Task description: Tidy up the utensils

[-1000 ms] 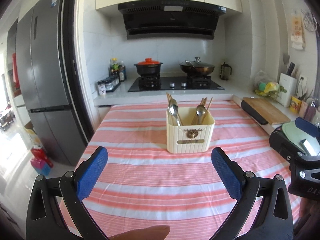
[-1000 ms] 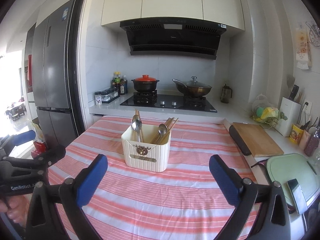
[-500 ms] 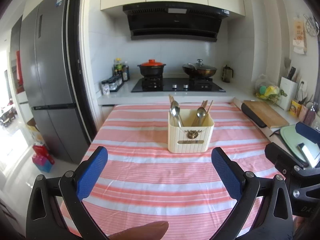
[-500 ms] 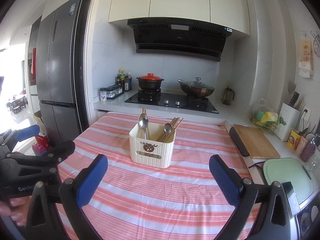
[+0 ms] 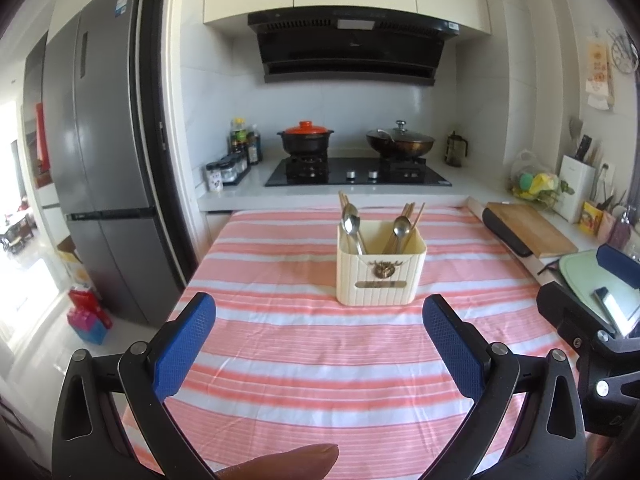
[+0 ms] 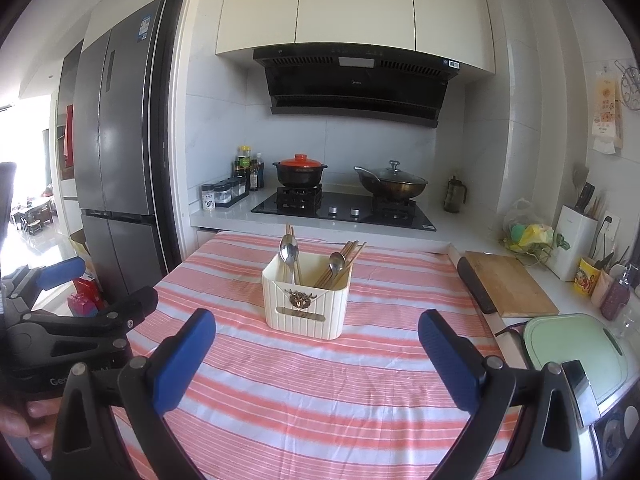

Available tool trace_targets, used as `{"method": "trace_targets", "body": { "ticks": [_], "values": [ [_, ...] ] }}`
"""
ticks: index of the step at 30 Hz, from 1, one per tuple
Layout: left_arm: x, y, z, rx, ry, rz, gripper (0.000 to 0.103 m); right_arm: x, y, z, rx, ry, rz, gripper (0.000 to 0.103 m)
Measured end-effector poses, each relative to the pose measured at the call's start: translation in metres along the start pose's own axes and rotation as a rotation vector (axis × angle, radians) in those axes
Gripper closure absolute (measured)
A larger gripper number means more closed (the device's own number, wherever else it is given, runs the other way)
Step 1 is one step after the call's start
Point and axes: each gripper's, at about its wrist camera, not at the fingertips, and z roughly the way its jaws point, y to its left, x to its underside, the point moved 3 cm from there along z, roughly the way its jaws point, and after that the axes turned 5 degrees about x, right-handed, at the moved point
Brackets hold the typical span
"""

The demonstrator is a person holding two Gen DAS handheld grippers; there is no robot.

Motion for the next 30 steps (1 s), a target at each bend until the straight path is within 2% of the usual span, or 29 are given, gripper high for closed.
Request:
{"method": "trace_targets", "body": {
  "ticks": [30],
  "values": [
    [-0.0003, 0.0000, -0.0026, -0.028, 0.001, 0.000, 0.000, 0.0000, 0.0010, -0.0071, 0.010, -0.010, -0.006, 0.000]
  ]
}}
